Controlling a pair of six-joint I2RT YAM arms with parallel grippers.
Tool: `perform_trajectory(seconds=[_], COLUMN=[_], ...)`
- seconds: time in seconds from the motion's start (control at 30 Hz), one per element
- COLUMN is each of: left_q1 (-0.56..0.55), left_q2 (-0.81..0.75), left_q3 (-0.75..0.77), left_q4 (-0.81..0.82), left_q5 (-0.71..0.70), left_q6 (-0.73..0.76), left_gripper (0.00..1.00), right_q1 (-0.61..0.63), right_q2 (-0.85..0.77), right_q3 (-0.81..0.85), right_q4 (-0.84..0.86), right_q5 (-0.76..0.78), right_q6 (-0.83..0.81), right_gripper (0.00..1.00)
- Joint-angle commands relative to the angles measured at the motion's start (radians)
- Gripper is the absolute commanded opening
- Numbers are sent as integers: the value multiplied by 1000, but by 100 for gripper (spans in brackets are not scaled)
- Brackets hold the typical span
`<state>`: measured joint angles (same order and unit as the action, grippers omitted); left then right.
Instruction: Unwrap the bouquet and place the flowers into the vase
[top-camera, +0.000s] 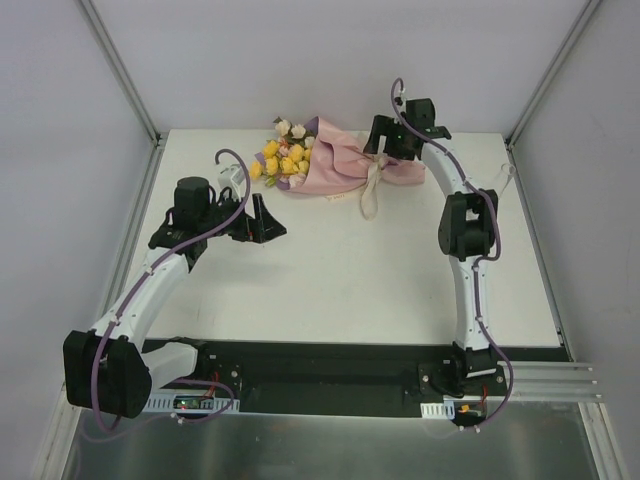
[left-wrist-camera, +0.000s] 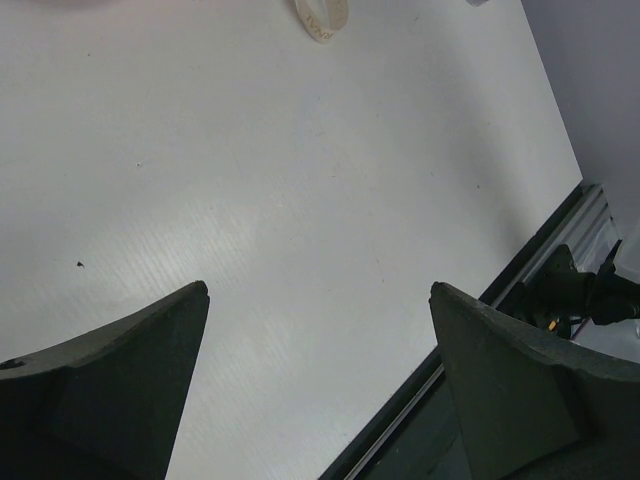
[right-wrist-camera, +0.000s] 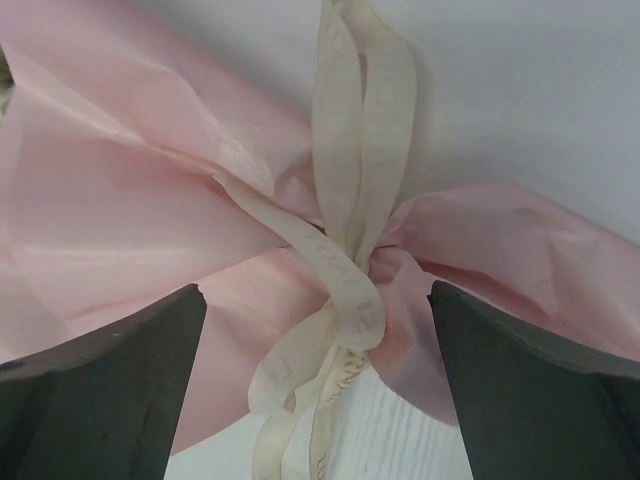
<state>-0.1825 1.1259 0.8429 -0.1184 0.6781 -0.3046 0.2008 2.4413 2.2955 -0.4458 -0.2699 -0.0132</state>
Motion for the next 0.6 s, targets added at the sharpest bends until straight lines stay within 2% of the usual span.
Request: perform_trajectory(seconds=[0.0,0.13,0.27,0.47,0.57], left_q1=[-6,-6,-6,-6,-8], left_q2=[3,9,14,17,21], left_q3=[38,39,41,41,41], left_q4=[-1,-3,-1,-3,-1], left_q5=[34,37,44,46,52], left_q6=[-13,-14,-18,-19,-19], left_gripper=[92,92,91,92,91], right_q1=[31,60,97,244,324], right_q2=[6,-86,-276,-525,-688], right_q3=[9,-140,-370,-732,-885], right_q4=[18,-1,41,96,98], right_q5=[-68,-61,-98,-166,-62], right_q6=[38,21,44,90,82], right_gripper=[97,90,82,80,84])
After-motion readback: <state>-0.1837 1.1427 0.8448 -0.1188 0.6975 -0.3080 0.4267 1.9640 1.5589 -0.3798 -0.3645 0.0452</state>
